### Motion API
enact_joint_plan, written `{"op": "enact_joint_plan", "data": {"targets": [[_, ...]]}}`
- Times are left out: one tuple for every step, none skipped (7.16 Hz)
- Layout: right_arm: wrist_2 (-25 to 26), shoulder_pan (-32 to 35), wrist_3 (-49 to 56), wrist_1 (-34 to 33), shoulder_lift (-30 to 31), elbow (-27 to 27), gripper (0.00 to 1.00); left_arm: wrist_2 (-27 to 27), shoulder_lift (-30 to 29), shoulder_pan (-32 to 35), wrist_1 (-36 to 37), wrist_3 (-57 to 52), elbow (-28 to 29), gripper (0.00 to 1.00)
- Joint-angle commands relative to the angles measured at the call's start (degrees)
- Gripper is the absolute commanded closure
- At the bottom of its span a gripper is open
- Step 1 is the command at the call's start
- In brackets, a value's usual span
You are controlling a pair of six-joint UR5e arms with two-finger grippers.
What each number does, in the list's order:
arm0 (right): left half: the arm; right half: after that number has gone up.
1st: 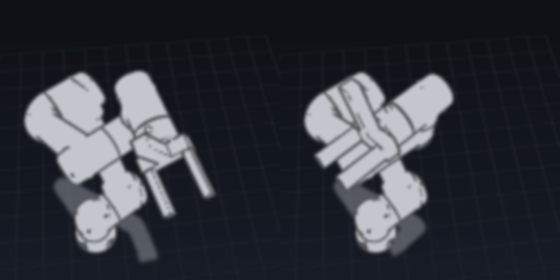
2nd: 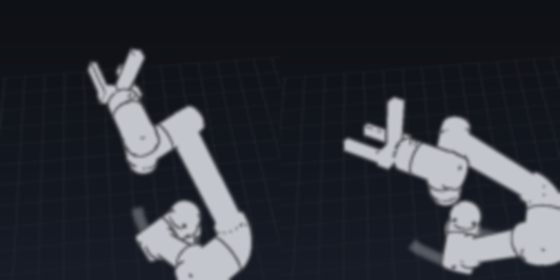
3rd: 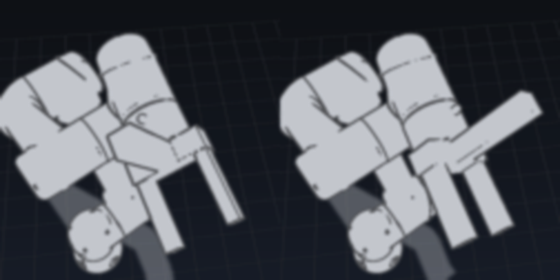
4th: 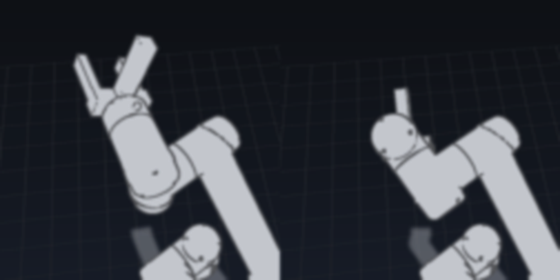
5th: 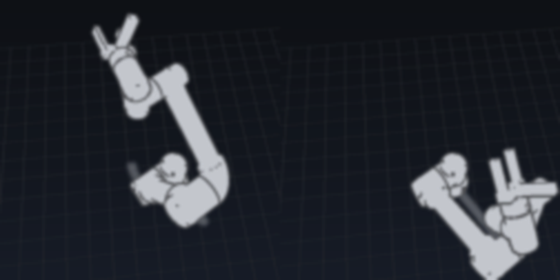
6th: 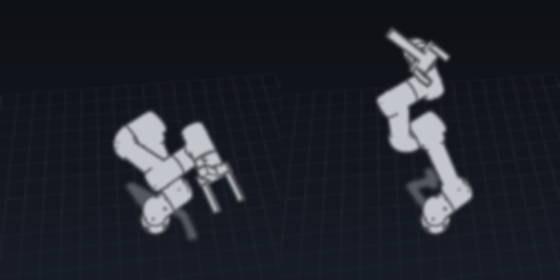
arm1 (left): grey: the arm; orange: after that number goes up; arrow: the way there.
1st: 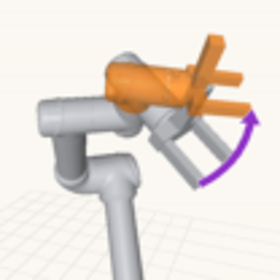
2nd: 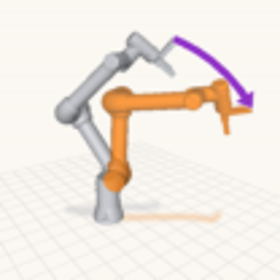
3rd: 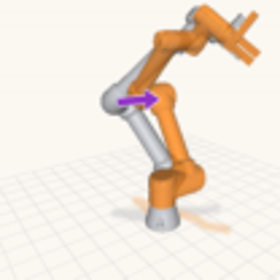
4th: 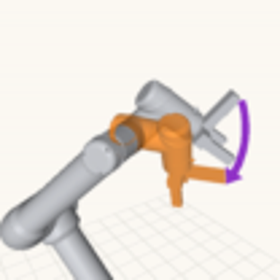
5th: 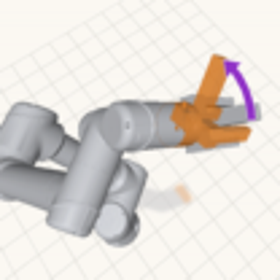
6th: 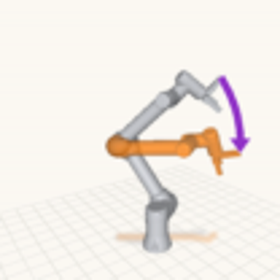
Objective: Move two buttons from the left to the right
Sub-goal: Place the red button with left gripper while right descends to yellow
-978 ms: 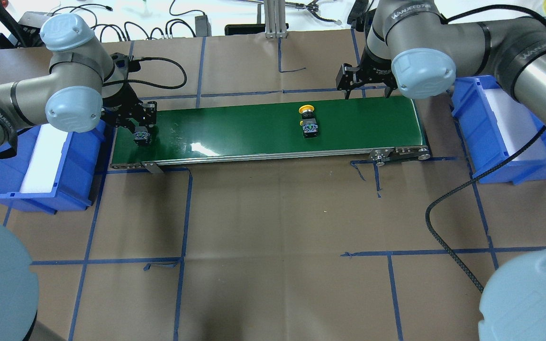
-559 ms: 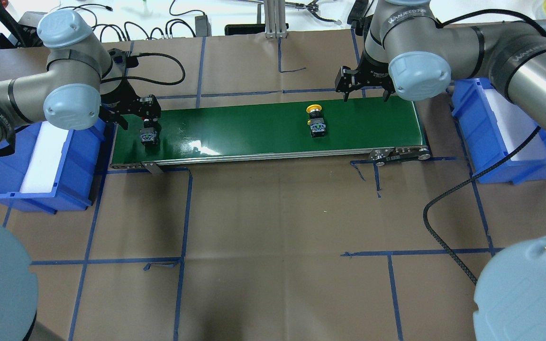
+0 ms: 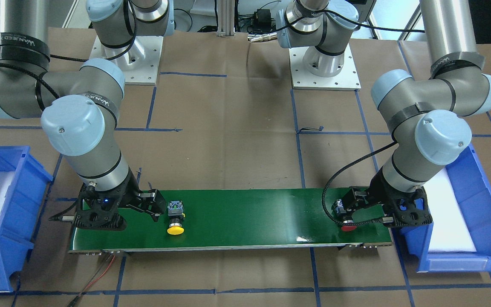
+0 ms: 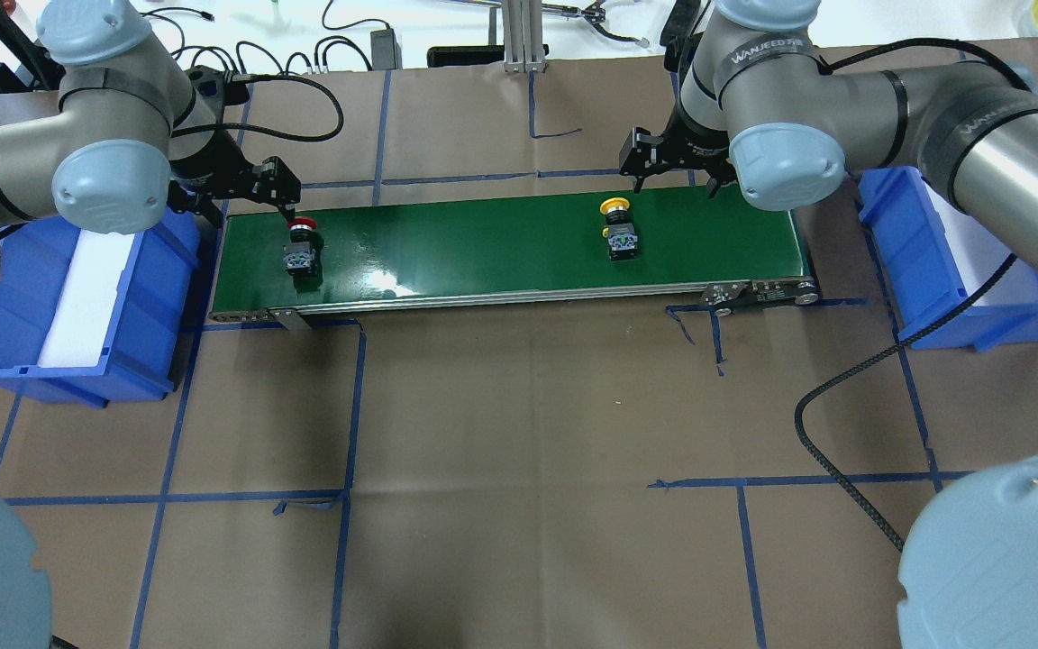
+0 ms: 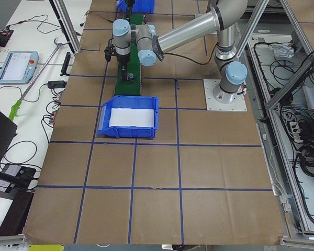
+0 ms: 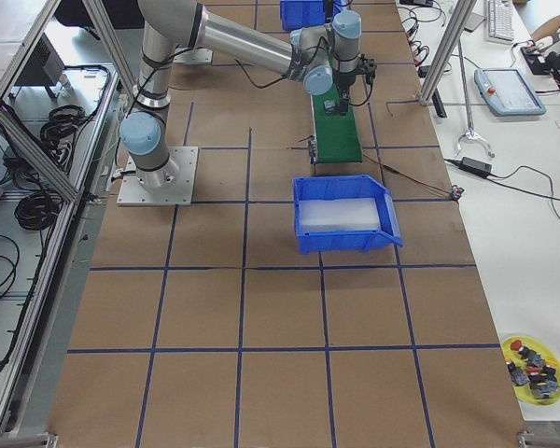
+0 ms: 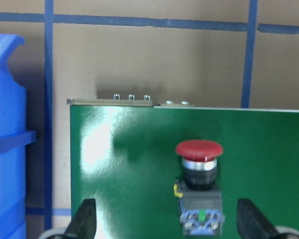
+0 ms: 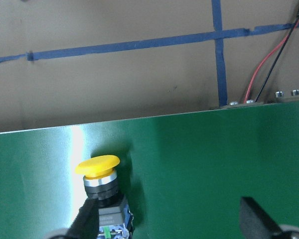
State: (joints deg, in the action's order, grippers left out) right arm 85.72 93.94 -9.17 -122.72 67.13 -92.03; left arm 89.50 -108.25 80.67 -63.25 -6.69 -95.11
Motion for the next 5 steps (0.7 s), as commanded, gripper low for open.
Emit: {"op": "enact_joint_plan", "data": {"targets": [[-0.03, 1.50, -1.89, -0.33, -0.06, -1.14, 0.01, -0.29, 4.60, 0.36, -6.94, 0.18, 0.01, 0.01], [0.76, 2.29, -2.34, -0.33, -0.85, -1.14, 0.00, -0.12, 6.80, 1.85, -9.15, 0.45, 0.01, 0.01], [0.94, 2.47, -2.25, -0.33, -1.81, -1.23, 0.00, -0.12, 8.21, 3.08, -10.82, 1.41, 0.10, 0.01], [1.03, 2.47, -2.17, -0.41, -2.69, -1.23, 0.01, -0.03, 10.49, 3.53, -13.27, 1.85, -0.07, 0.01], [3.64, 2.39, -2.16, -0.33, -3.66, -1.31, 0.01, 0.23, 13.03, 3.62, -16.69, 1.86, -0.16, 0.01]]}}
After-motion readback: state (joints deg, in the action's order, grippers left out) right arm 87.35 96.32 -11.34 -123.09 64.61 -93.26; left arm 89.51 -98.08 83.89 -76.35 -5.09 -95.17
